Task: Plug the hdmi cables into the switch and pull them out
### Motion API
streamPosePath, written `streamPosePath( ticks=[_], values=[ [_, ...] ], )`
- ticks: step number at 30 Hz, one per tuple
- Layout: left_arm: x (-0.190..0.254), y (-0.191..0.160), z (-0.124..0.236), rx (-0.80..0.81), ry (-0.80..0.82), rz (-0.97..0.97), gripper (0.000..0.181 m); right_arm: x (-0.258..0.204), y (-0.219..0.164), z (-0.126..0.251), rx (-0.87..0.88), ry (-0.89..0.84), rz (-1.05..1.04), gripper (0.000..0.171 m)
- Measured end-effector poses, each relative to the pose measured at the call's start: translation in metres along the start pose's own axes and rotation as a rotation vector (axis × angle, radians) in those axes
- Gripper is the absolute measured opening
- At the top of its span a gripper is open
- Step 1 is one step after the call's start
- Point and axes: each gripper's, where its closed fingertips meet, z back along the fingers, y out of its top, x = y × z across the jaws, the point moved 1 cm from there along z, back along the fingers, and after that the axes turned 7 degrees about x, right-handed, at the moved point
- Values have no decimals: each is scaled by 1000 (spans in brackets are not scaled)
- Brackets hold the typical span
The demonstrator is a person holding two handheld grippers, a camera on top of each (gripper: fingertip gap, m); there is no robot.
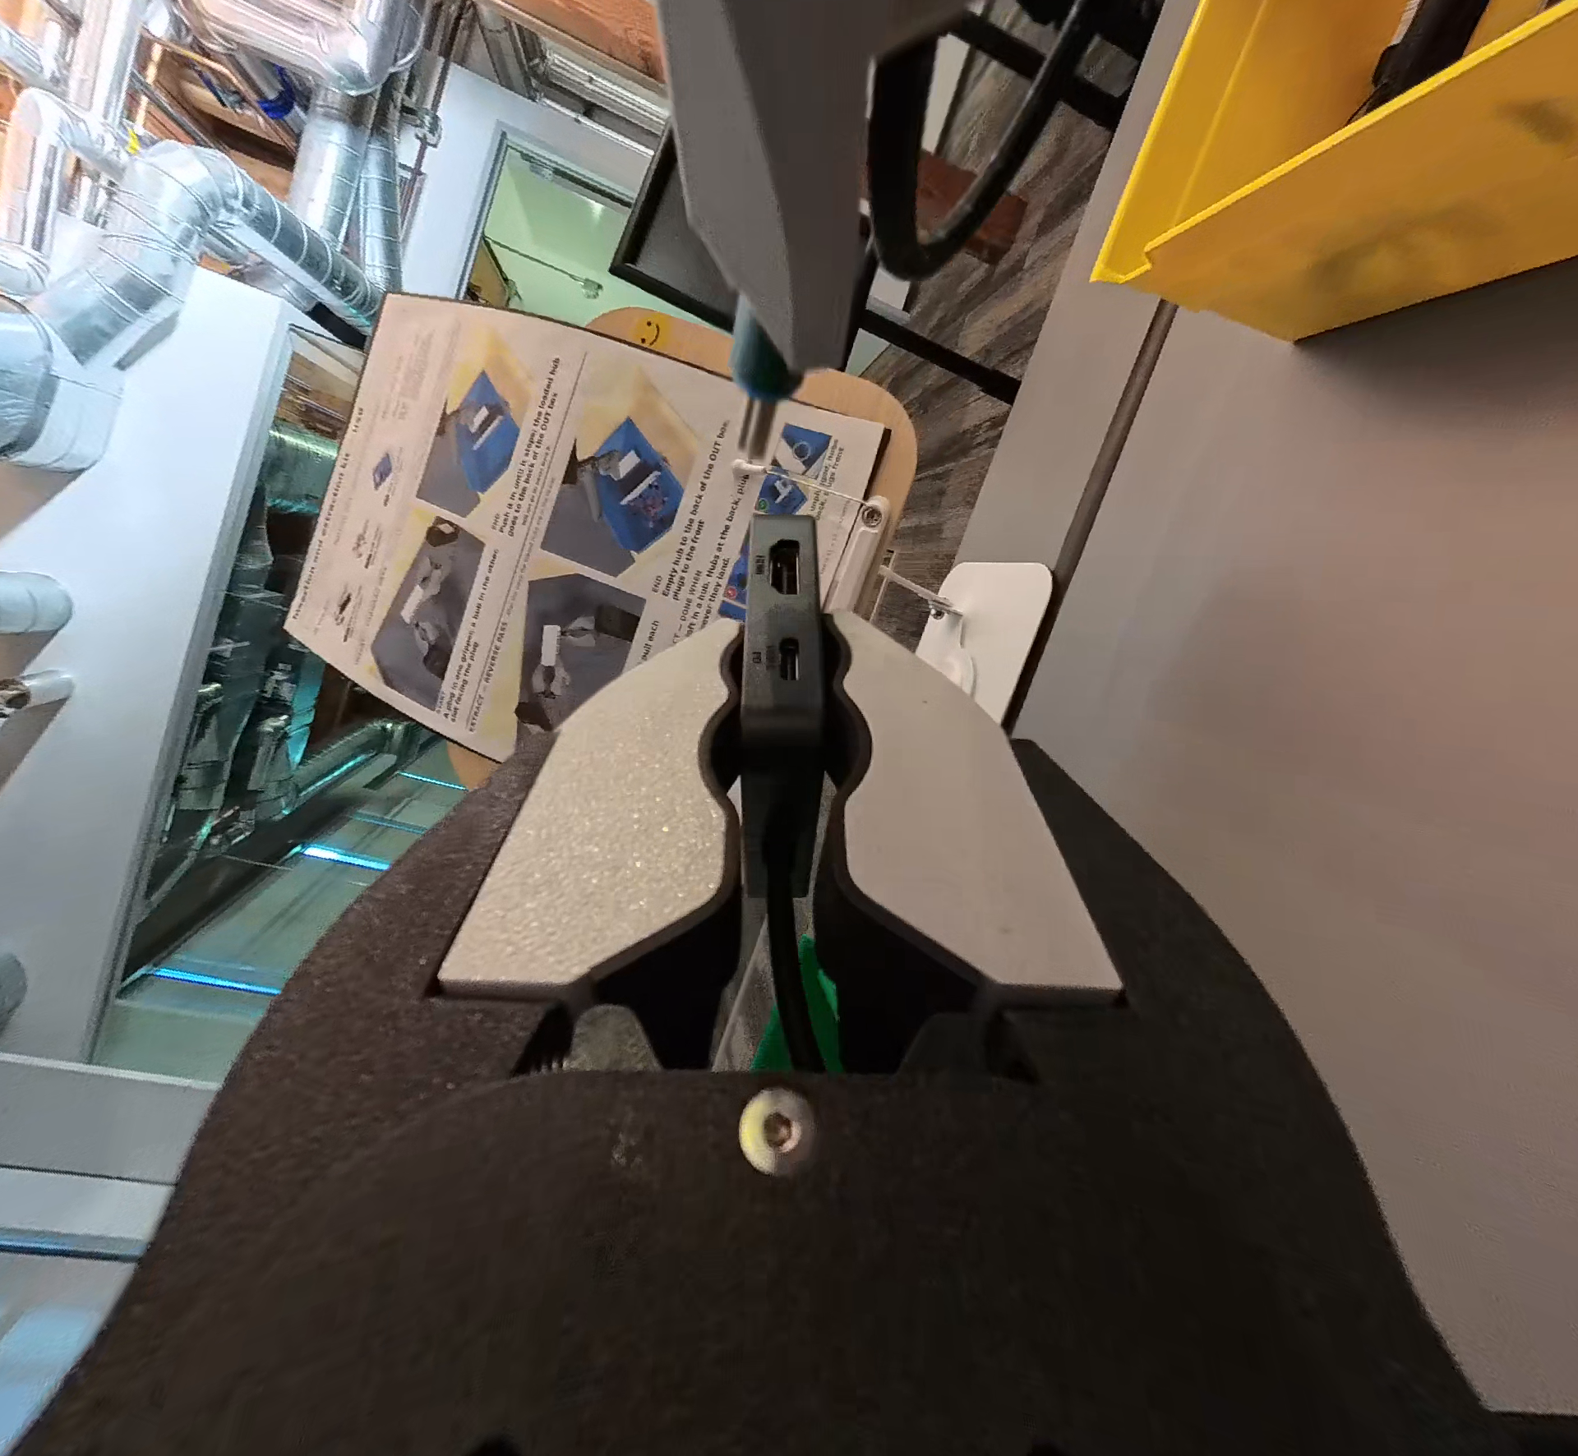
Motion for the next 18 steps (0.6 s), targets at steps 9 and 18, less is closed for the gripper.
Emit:
streamPosePath(
  ticks=[9,18],
  values=[
    [10,5,-2,-18,-20,14,14,1,-14,-12,-63,18,-52,21],
    [13,3,-3,-36,-29,-8,14,5,-21,-14,-93,24,-98,21]
  ],
)
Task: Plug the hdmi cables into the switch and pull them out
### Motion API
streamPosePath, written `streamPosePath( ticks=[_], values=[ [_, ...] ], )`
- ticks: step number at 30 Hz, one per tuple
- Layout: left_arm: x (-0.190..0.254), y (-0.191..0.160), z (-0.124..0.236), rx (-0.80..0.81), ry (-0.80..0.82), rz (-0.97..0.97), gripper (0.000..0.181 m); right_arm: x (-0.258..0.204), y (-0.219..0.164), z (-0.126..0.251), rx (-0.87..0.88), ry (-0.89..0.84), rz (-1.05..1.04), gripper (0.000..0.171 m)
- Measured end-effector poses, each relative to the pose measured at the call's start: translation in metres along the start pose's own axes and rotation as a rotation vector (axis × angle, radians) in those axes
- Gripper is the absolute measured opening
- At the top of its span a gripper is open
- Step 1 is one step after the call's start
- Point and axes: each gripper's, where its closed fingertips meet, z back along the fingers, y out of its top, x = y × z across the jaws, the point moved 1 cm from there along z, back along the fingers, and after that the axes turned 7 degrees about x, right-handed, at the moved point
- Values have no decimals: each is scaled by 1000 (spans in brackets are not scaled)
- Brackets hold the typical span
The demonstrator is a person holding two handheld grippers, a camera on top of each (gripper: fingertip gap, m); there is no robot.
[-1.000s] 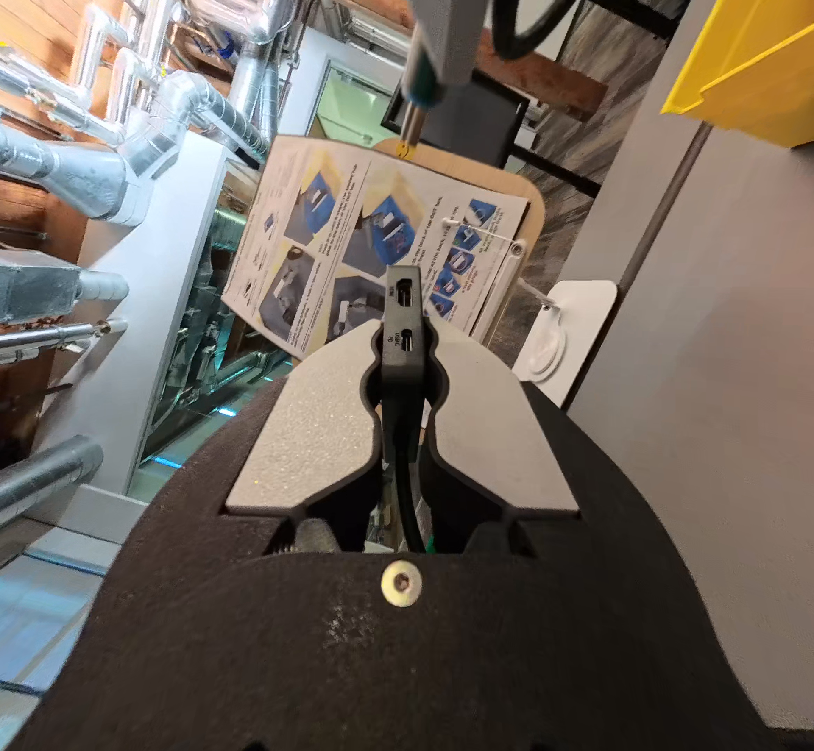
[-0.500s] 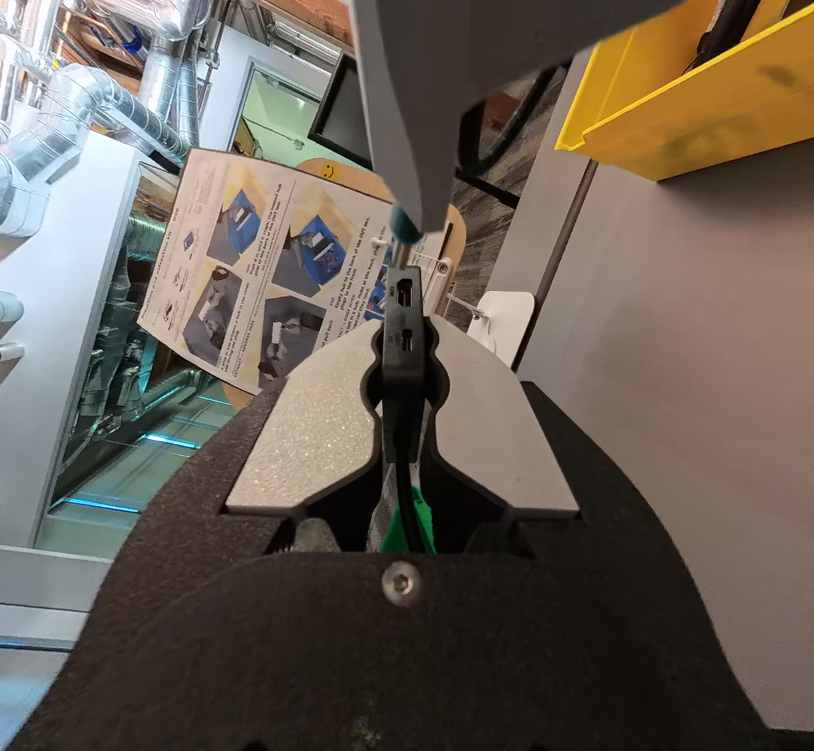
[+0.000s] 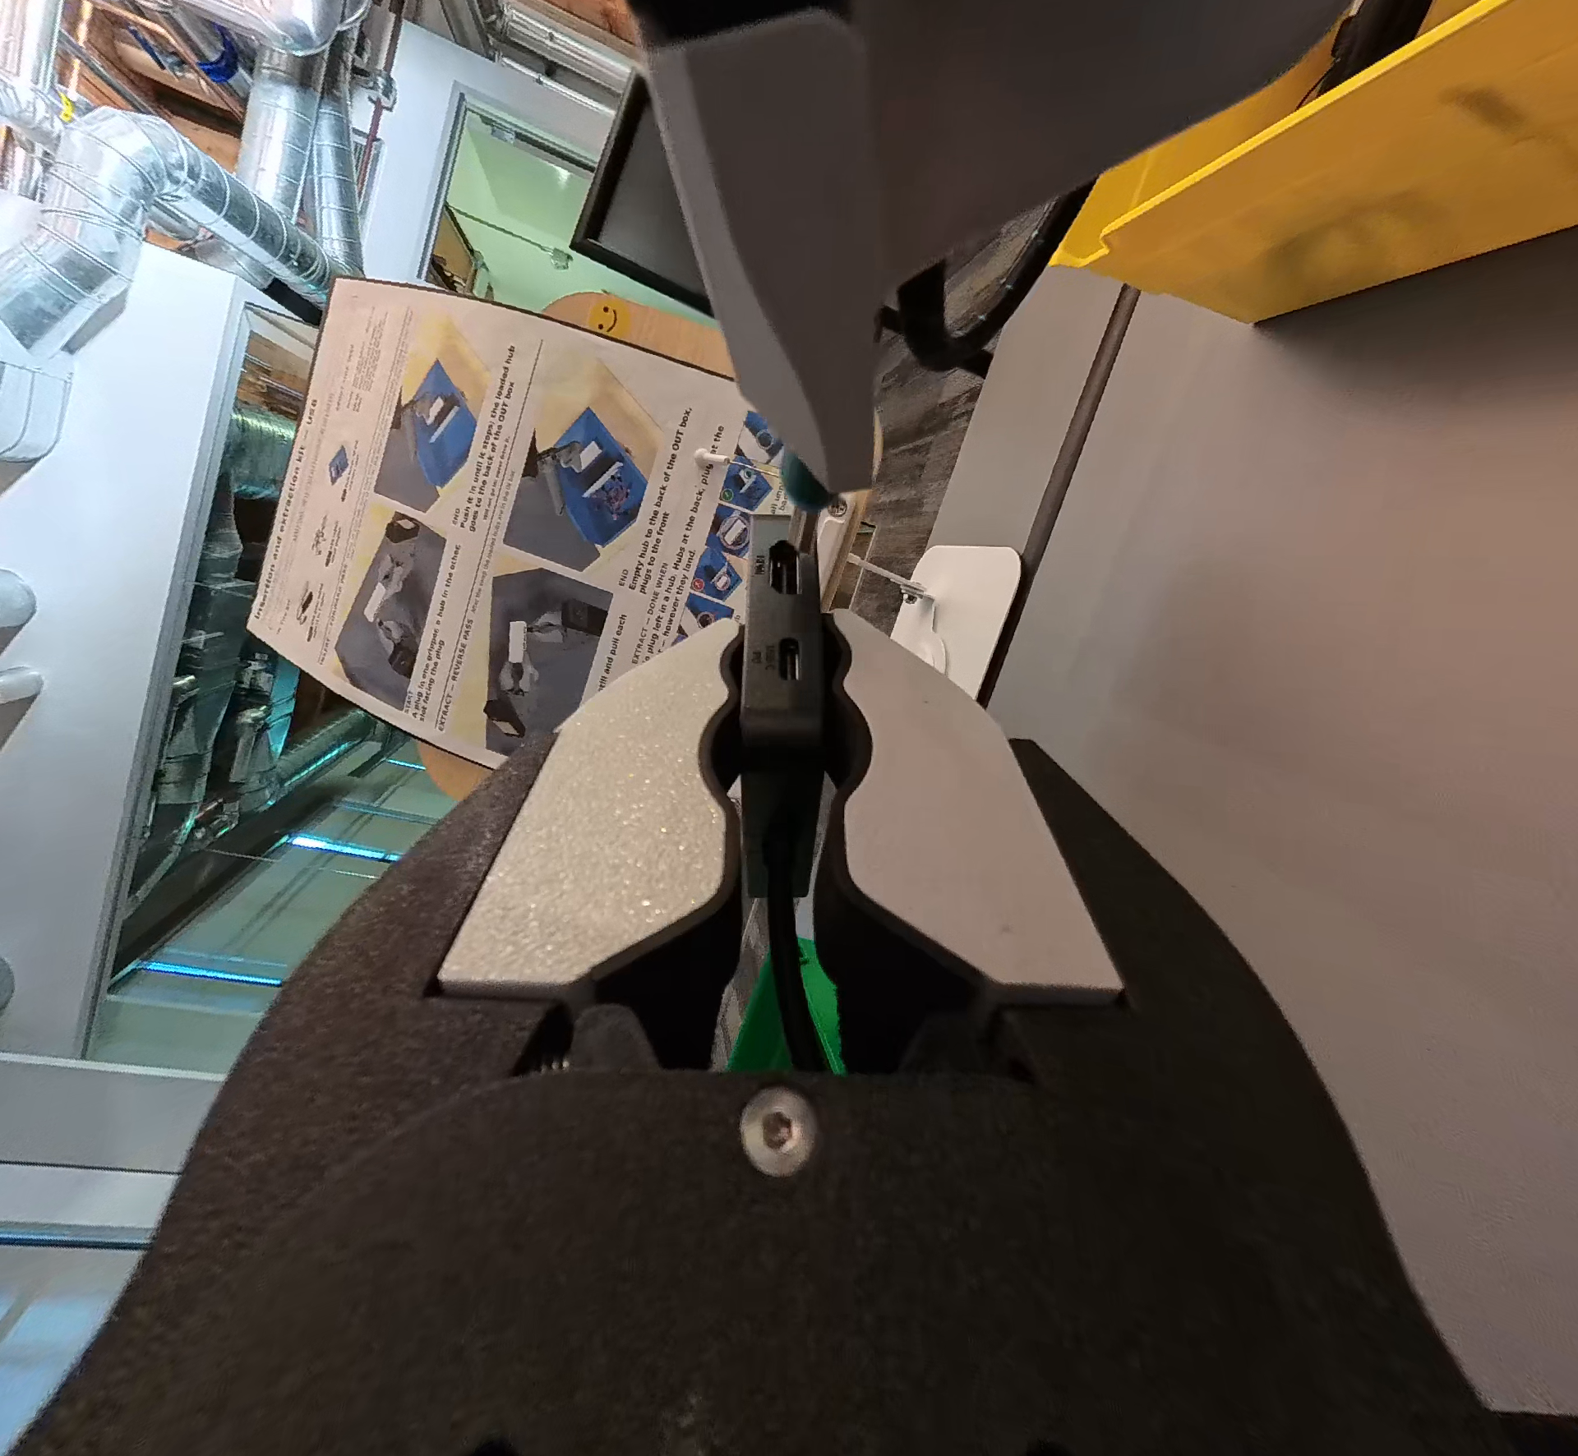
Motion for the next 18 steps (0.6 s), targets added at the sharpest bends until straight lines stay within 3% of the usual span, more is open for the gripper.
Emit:
streamPosePath(
  ticks=[18],
  values=[
    [9,2,-1,-30,-4,-100,14,0,-7,-7,-35,10,5,21]
  ],
)
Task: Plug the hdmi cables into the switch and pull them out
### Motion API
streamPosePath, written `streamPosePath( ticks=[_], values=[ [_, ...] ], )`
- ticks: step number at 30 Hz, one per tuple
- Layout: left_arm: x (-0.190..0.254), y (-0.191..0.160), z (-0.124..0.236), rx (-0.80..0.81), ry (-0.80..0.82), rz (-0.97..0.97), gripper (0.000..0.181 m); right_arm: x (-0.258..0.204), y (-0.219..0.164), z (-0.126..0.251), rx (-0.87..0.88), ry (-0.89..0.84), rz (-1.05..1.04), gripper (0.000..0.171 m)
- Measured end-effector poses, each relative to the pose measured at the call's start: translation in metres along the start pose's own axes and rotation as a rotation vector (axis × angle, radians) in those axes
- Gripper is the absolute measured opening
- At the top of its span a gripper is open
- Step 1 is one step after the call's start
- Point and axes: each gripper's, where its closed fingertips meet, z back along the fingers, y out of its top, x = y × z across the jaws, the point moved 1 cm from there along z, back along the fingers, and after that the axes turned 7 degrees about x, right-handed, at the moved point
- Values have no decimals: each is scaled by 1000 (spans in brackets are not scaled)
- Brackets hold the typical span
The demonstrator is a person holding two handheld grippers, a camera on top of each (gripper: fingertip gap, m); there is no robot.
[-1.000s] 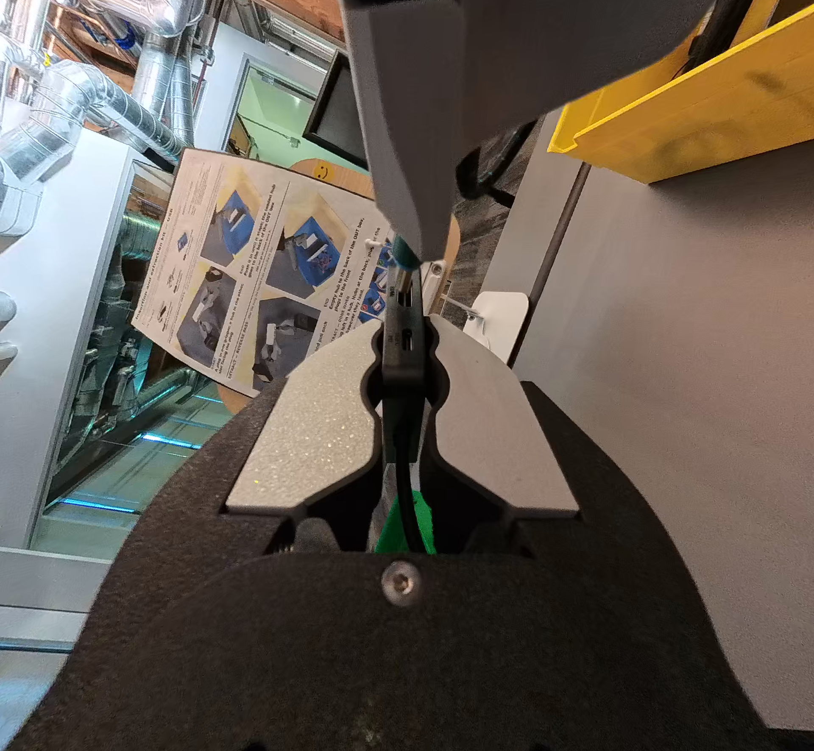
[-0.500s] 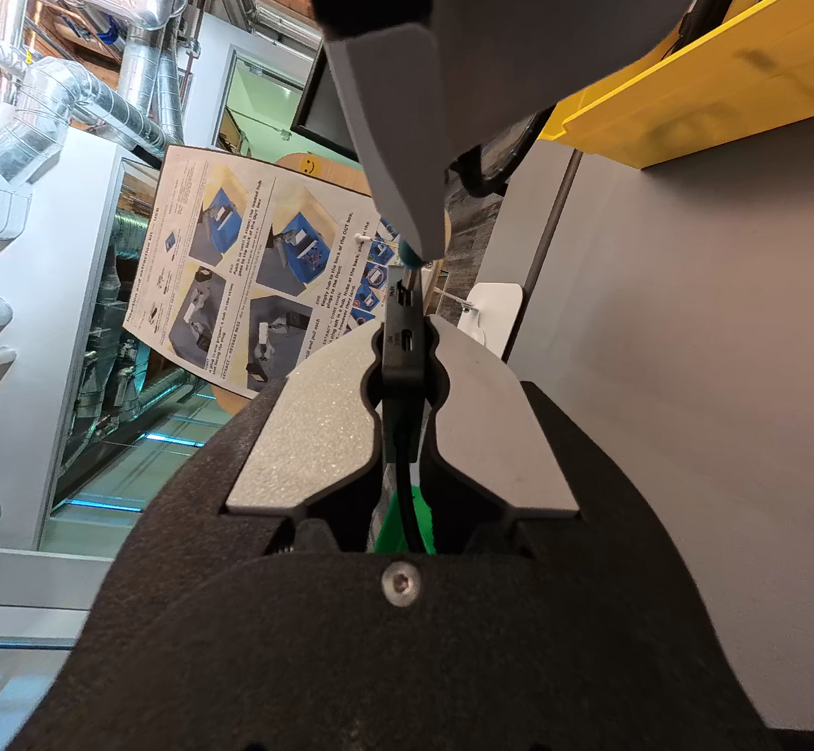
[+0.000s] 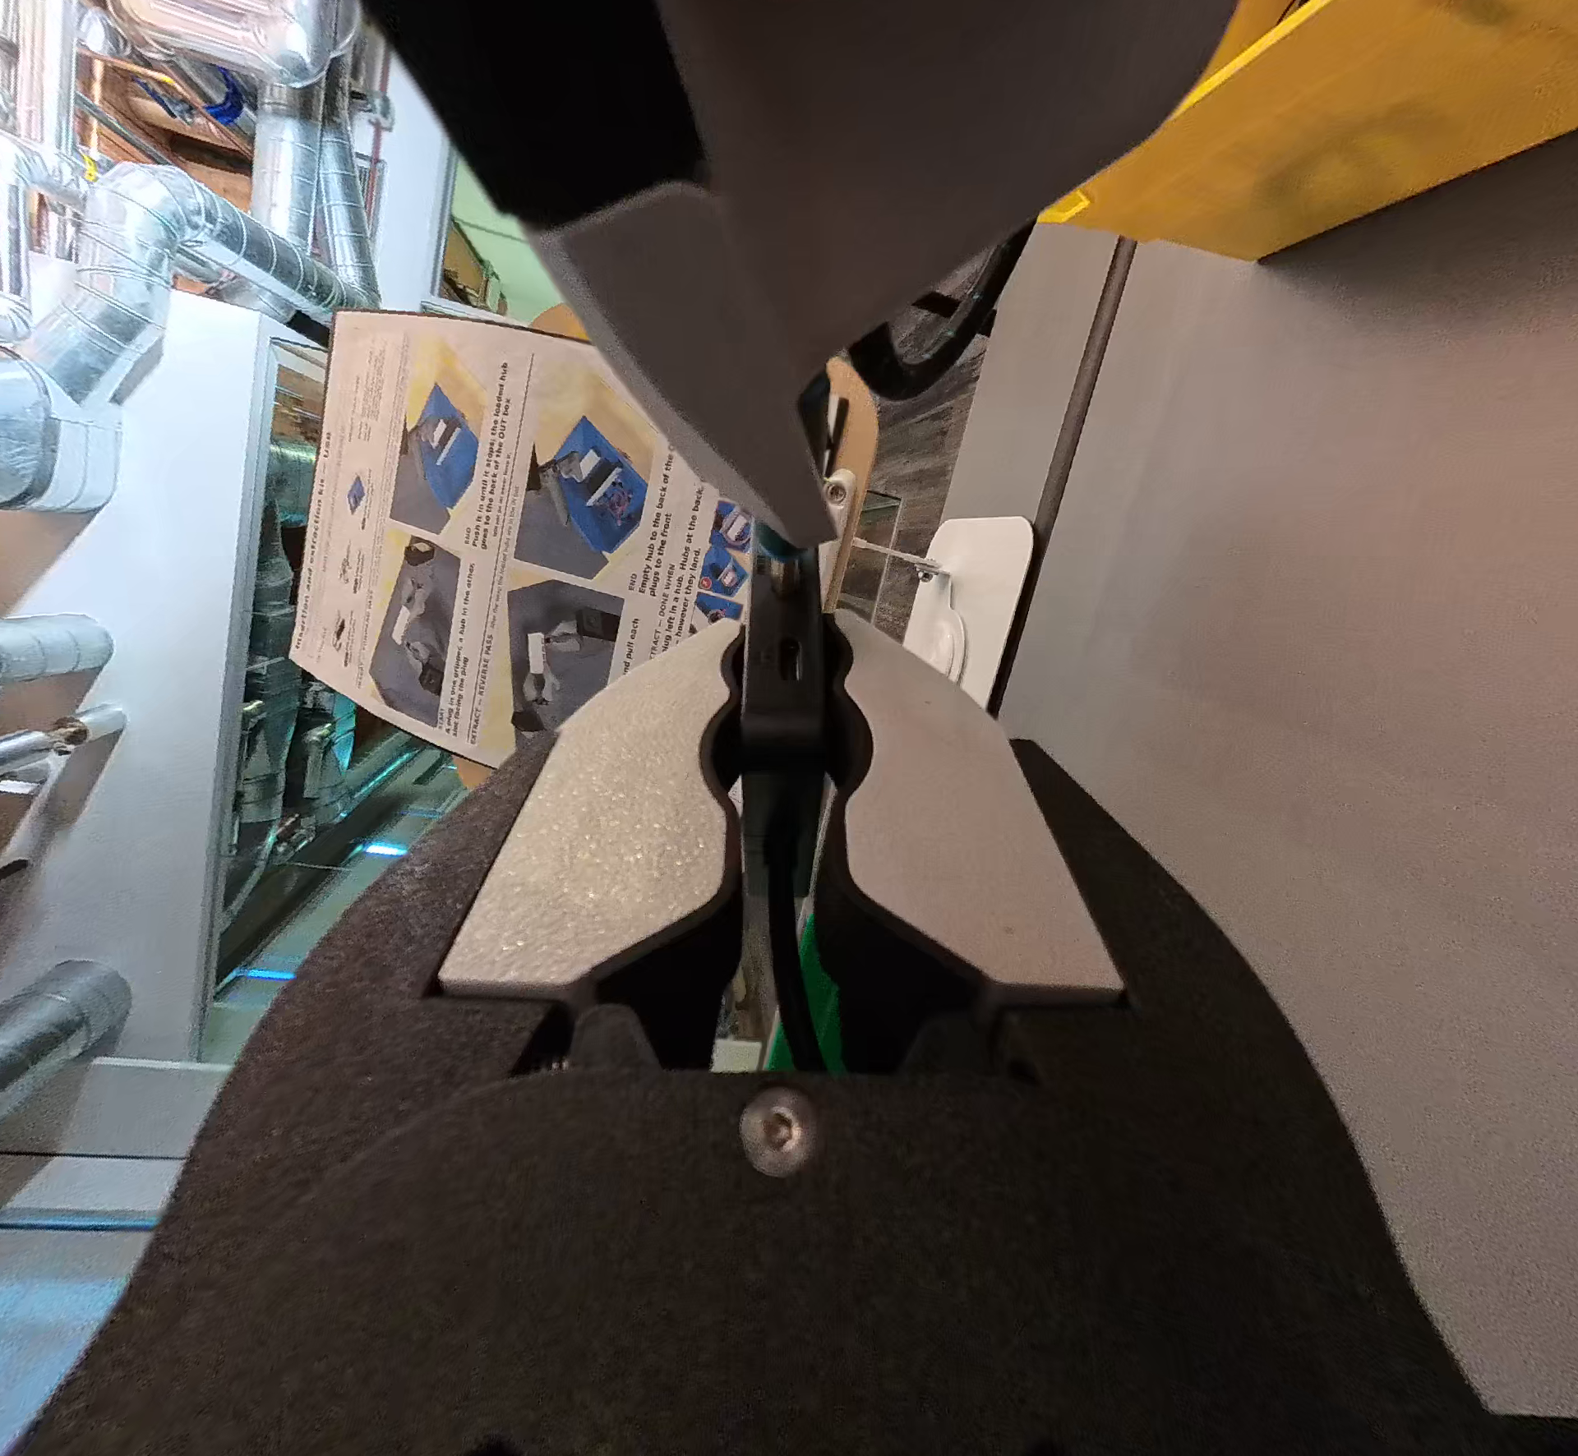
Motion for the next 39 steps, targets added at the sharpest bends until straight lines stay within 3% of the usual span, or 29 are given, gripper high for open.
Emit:
streamPosePath(
  ticks=[26,39],
  values=[
    [5,26,11,126,14,0,13,-6,-5,14,-46,55,59,20],
    [-3,13,8,42,41,-47,13,-5,2,3,16,42,103,20]
  ],
)
